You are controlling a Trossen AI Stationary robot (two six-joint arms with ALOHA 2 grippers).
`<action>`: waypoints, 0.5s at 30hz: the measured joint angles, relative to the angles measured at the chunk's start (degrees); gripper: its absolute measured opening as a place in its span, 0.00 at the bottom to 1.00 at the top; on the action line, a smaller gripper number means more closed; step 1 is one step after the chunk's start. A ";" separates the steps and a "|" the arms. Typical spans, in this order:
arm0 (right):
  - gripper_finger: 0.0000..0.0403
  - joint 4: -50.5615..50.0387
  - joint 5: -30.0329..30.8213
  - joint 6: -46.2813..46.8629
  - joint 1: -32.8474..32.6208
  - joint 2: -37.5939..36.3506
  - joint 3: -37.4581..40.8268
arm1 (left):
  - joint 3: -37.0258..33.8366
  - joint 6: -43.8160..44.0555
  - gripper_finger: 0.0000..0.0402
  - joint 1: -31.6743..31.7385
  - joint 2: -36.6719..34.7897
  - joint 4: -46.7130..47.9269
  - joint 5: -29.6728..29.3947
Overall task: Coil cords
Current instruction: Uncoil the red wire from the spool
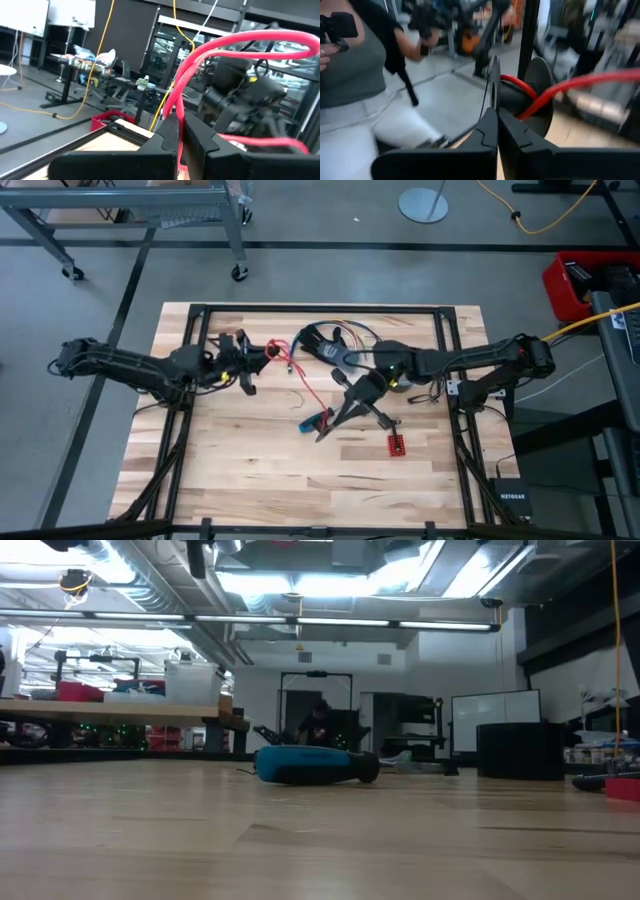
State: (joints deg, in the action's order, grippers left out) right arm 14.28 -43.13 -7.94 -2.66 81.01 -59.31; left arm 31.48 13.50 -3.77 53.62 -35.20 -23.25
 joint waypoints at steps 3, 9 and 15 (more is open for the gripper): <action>0.00 6.86 -0.23 -0.09 0.00 0.00 0.00 | 0.00 1.34 0.00 0.15 1.11 0.15 -0.18; 0.00 18.38 -0.31 -0.09 0.00 0.00 0.00 | 0.00 3.91 0.00 0.13 5.01 0.34 -0.10; 0.00 18.48 4.35 -0.02 0.50 -0.39 0.00 | 0.00 5.42 0.01 -0.53 6.89 2.36 2.81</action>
State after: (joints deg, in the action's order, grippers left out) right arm 32.75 -38.79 -7.97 -2.16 80.62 -59.31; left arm 31.48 18.92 -4.30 60.51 -32.84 -20.44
